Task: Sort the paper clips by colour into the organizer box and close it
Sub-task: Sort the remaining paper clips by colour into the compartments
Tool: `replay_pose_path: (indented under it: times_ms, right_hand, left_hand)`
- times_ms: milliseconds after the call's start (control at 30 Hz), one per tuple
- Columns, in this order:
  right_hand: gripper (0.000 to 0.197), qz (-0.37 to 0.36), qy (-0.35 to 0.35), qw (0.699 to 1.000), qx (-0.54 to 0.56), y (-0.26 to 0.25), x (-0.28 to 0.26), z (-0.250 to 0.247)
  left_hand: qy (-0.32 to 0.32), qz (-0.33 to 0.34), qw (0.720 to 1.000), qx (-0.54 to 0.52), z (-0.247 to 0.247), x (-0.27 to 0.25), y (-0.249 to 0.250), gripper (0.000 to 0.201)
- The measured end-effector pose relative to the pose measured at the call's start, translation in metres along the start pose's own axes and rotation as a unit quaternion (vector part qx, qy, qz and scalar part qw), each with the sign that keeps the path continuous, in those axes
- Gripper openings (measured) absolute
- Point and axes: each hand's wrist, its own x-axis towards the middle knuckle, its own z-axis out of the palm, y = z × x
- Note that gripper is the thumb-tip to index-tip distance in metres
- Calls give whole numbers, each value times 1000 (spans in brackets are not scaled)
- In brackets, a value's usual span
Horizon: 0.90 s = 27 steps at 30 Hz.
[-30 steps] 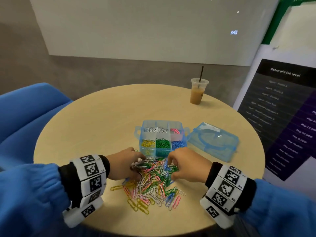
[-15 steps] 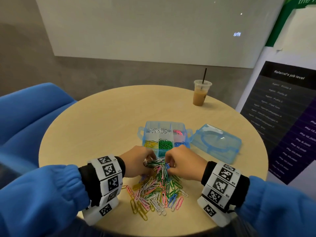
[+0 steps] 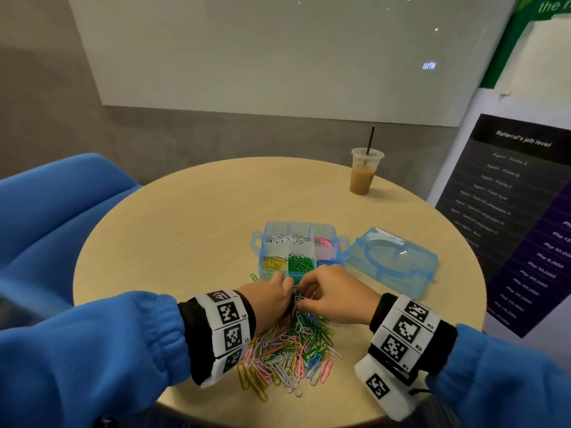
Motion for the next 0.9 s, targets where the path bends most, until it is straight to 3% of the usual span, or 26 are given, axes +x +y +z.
replay_pose_path:
  times_ms: [200,300,367,433,533,567,667,733,767,900]
  right_hand:
    - [32,17,8,999,35,6,-5,-5]
    - [27,21,45,998,47,11,-11,-8]
    - [22,31,94,987,124,13,-14,-9]
    - [25,66,113,958,254,10,-18,-11]
    - [42,150,60,870,465,0,-20,-13]
    - [49,174,29,821,543,-1,-19,-13]
    - [63,189,-46,627,754,-6,-14,-6]
    - [64,186,-61,533,823,-8,-6,3]
    - [62,183,-62,509,839,-11,-2,6]
    - [47,157,-60,488,856,-17,8,16]
  left_hand:
    - [-5,-6,1000,9,-1,-2,-1,34]
    - [-8,-6,1000,-8,-10,-11,-3,34]
    - [8,-16,1000,-25,-15,-16,-9,30]
    - [28,-28,998,-42,-19,-19,-17,22]
    - [70,-34,996,-53,-30,-21,-26,14]
    - [88,-32,994,-51,-34,-22,-27,13]
    - [121,-21,991,-53,-49,-23,-21,12]
    - [106,6,994,-31,-56,-22,-10,10]
    - [90,23,996,-8,-59,-21,-4,12]
    - [55,31,996,55,-55,-9,7,24]
